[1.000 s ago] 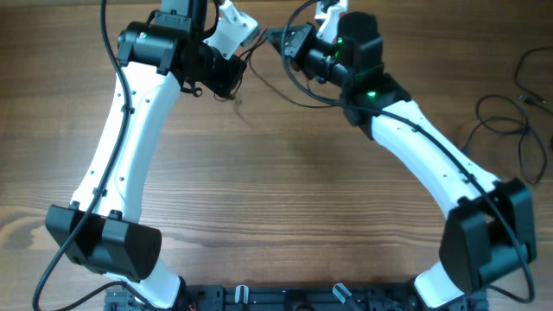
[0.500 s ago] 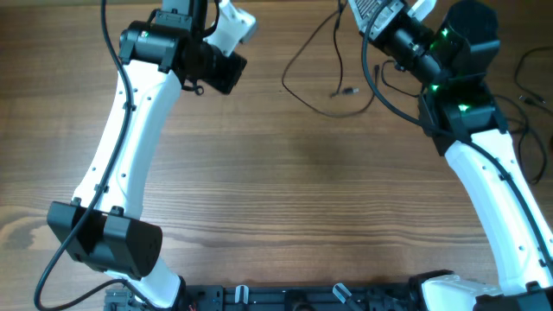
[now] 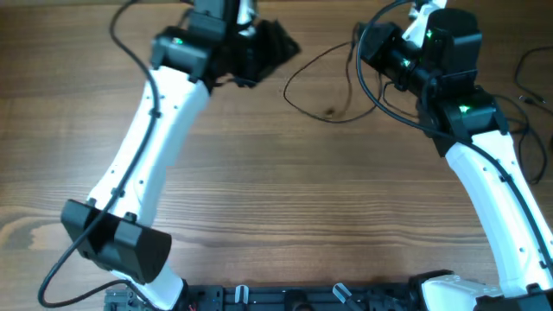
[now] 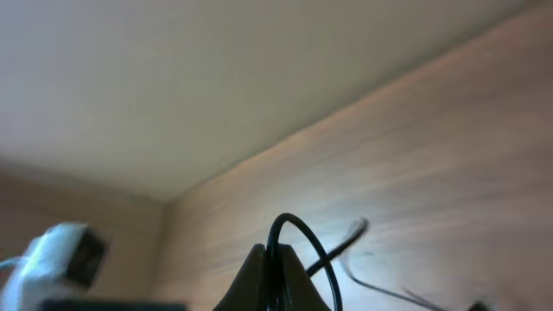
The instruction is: Untangle cables
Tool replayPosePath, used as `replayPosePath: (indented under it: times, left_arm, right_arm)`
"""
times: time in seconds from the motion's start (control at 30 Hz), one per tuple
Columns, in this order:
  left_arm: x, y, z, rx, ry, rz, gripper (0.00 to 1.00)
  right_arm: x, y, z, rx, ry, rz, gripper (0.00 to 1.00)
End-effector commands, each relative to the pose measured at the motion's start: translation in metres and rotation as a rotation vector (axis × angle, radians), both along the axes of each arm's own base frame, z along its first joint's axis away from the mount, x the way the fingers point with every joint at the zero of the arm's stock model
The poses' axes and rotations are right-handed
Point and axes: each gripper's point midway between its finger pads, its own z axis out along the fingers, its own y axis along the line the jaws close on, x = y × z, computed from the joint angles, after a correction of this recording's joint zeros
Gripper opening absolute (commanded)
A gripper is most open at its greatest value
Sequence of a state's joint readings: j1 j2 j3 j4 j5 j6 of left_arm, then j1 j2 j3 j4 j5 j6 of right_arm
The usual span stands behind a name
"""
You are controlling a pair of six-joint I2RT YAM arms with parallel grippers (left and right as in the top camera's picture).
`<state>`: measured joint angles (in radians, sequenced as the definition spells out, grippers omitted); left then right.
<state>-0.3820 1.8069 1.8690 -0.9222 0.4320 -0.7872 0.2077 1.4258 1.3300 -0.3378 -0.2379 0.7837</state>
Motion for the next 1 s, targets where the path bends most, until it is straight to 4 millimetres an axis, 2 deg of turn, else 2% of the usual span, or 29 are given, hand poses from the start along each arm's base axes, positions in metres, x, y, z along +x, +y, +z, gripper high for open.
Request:
replayPosePath:
  times: [0.0, 0.07, 0.13, 0.17, 0.27, 0.3, 0.33, 0.4, 0.43, 0.53, 0.6, 0.67, 0.73, 0.8, 0.83, 0.87, 0.9, 0.93, 0.97]
  left_arm:
    - [-0.009, -0.022, -0.006, 0.041, 0.006, 0.021, 0.61]
    - [-0.012, -0.028, -0.008, 0.073, -0.012, 0.023, 0.61]
    - [-0.013, -0.031, -0.009, 0.094, -0.014, 0.045, 0.54]
    - [-0.013, -0.030, -0.011, 0.097, 0.000, 0.075, 0.42]
    - [-0.013, -0.026, -0.014, 0.040, 0.109, 0.239, 0.34]
    - [-0.014, -0.027, -0.014, 0.008, 0.151, 0.291, 0.35]
    - [-0.015, -0.028, -0.014, -0.042, 0.218, 0.360, 0.40]
    - [-0.020, -0.034, -0.013, -0.145, 0.350, 0.467, 0.36]
    - [-0.026, -0.041, -0.010, -0.264, 0.523, 0.598, 0.45]
    - [-0.034, -0.059, 0.001, -0.420, 0.728, 0.672, 0.49]
    - [-0.031, -0.065, 0.008, -0.477, 0.771, 0.703, 0.50]
    - [-0.030, -0.061, 0.004, -0.464, 0.769, 0.731, 0.50]
    - [-0.034, -0.054, -0.010, -0.411, 0.783, 0.779, 0.49]
    - [-0.036, -0.041, -0.028, -0.321, 0.752, 0.841, 0.45]
    - [-0.032, -0.033, -0.034, -0.266, 0.682, 0.827, 0.40]
    - [-0.024, -0.025, -0.038, -0.163, 0.529, 0.729, 0.30]
    - [-0.019, -0.019, -0.039, -0.070, 0.407, 0.628, 0.26]
    - [-0.014, -0.012, -0.039, 0.060, 0.253, 0.483, 0.23]
    - [-0.012, -0.009, -0.040, 0.153, 0.153, 0.376, 0.26]
  right_arm:
    - [0.003, -0.024, -0.014, -0.076, 0.044, -0.133, 0.04]
    - [0.002, -0.025, -0.030, -0.088, 0.099, -0.134, 0.04]
    - [0.001, -0.025, -0.048, -0.083, 0.167, -0.149, 0.04]
    - [0.001, -0.025, -0.058, -0.083, 0.202, -0.154, 0.04]
    - [0.001, -0.023, -0.085, -0.095, 0.288, -0.158, 0.04]
    - [0.000, -0.020, -0.091, -0.099, 0.304, -0.154, 0.04]
    - [-0.001, -0.018, -0.097, -0.098, 0.324, -0.153, 0.04]
    - [-0.002, -0.011, -0.101, -0.105, 0.335, -0.142, 0.04]
    - [-0.003, -0.009, -0.103, -0.136, 0.331, -0.160, 0.04]
    - [-0.007, -0.013, -0.108, -0.208, 0.333, -0.215, 0.04]
    - [-0.011, -0.014, -0.111, -0.228, 0.346, -0.225, 0.04]
    - [-0.011, -0.014, -0.111, -0.229, 0.347, -0.225, 0.04]
    - [-0.011, -0.014, -0.111, -0.227, 0.348, -0.227, 0.04]
    - [-0.011, -0.014, -0.111, -0.222, 0.349, -0.230, 0.04]
    - [-0.011, -0.014, -0.111, -0.212, 0.351, -0.237, 0.04]
    - [-0.009, -0.013, -0.108, -0.208, 0.339, -0.237, 0.04]
    - [-0.008, -0.012, -0.107, -0.206, 0.332, -0.236, 0.04]
    - [-0.005, -0.011, -0.104, -0.211, 0.312, -0.228, 0.04]
    - [-0.003, -0.011, -0.102, -0.216, 0.297, -0.220, 0.04]
